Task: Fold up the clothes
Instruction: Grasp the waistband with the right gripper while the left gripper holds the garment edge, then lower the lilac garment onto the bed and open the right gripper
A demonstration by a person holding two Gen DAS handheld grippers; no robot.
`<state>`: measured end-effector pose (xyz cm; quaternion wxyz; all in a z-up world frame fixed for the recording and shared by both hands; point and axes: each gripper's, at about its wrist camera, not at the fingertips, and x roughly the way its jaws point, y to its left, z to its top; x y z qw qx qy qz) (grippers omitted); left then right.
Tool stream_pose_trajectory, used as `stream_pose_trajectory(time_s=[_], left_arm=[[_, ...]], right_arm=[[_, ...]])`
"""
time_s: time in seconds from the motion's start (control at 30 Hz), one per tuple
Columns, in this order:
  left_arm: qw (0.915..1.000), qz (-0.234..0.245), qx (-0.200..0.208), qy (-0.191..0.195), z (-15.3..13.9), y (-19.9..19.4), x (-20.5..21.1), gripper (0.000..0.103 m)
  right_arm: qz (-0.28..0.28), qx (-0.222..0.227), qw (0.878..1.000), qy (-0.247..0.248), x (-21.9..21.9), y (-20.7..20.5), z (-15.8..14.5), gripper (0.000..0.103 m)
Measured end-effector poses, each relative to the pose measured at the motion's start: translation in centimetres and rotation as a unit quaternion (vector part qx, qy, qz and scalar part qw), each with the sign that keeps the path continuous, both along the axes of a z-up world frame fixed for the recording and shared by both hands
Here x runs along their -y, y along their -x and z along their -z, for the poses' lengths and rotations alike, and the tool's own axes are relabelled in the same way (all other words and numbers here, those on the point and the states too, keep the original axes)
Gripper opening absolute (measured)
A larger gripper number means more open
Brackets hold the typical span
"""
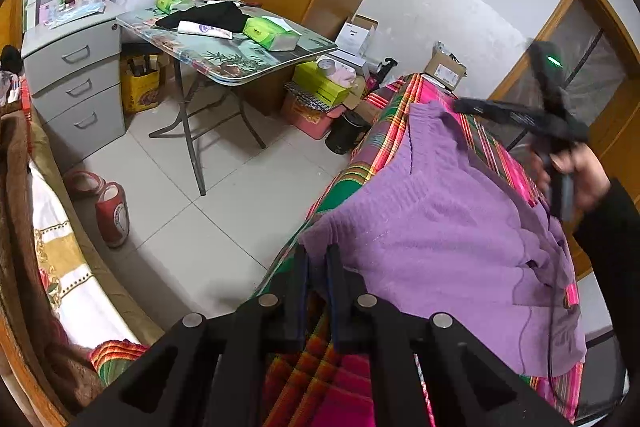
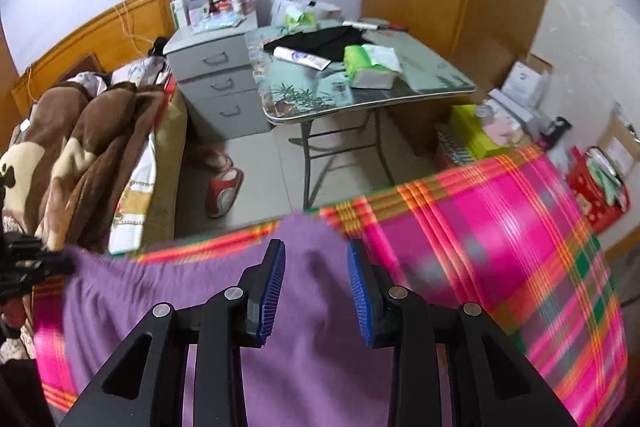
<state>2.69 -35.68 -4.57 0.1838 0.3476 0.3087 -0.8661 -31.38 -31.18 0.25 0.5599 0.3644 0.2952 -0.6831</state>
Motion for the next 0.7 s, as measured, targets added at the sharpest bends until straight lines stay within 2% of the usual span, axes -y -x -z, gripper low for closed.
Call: stream_pose_trajectory(time_s=[0.17, 0.23, 0.27, 0.3, 0.37, 0.6, 0.7], left_arm=[[0.9999, 0.009, -0.004, -0.002, 0.1, -0.2, 0.3, 0.009], [0.9999, 0.012, -0.005, 0.0, 0.1, -0.2, 0.3, 0.009], [0.9999, 0.013, -0.005, 0.001, 0.1, -0.2, 0.2, 0.009], [0.9999, 0.015, -0.005, 0.003, 0.1, -0.1, 0.2, 0.009], [0.9999, 0.015, -0.005, 0.006, 0.0, -0.1, 0.2, 0.009], [0.9986, 0.014, -0.03, 0.041, -2.1, 0.6, 0.5, 0.008], [0.9976, 0.012, -0.036, 0.059, -3.2, 1.4, 1.1, 0.008]], right_arm=[[-0.024, 0.042, 0.997, -0.058, 2.4, 1.6, 3.3, 0.033], [-0.037, 0.038, 0.996, -0.069, 2.2, 1.3, 3.8, 0.033], [-0.039, 0.038, 0.996, -0.07, 2.0, 1.3, 3.9, 0.03], [-0.033, 0.043, 0.996, -0.07, 1.9, 1.4, 3.8, 0.016], [-0.027, 0.03, 0.998, -0.055, 1.7, 1.2, 3.2, 0.01], [0.006, -0.036, 0.999, 0.039, 2.0, 1.1, -1.6, 0.007], [0.027, -0.068, 0.996, 0.052, 3.0, 1.5, -2.5, 0.006]])
